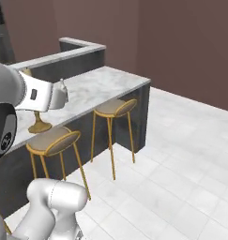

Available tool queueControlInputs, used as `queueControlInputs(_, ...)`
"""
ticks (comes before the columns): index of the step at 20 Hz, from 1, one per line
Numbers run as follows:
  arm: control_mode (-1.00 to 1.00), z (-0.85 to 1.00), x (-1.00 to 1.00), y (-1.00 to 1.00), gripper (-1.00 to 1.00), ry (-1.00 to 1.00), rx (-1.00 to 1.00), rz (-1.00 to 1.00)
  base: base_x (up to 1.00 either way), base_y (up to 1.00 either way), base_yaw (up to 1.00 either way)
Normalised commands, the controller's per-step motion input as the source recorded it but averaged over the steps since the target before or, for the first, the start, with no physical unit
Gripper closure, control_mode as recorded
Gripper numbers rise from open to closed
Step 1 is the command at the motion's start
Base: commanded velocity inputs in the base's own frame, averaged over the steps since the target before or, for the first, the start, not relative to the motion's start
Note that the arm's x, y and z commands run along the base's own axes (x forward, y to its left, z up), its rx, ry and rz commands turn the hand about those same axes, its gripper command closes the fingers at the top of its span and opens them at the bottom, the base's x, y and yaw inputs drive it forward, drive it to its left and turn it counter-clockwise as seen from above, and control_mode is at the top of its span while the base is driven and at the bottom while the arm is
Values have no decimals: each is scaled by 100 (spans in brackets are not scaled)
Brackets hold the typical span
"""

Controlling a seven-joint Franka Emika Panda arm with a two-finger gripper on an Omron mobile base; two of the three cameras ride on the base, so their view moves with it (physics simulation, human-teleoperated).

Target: Get the candle and the liquor from the cabinet and move them to the dining counter.

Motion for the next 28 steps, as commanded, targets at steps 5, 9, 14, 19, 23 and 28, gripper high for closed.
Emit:
queueControlInputs(5, 100, 0, 0, 0, 100, 0, 0, 0, 2, -4, 61)
queueControlInputs(9, 100, 0, 0, 0, 100, 0, 0, 0, 1, 0, 70)
queueControlInputs(14, 100, 0, 0, 0, 100, 0, 0, 0, 10, 0, 84)
queueControlInputs(19, 100, 0, 0, 0, 100, 0, 0, 0, 15, 0, 75)
queueControlInputs(23, 100, 0, 0, 0, 100, 0, 0, 0, 28, 0, 73)
queueControlInputs(28, 100, 0, 0, 0, 100, 0, 0, 0, 31, -4, 57)
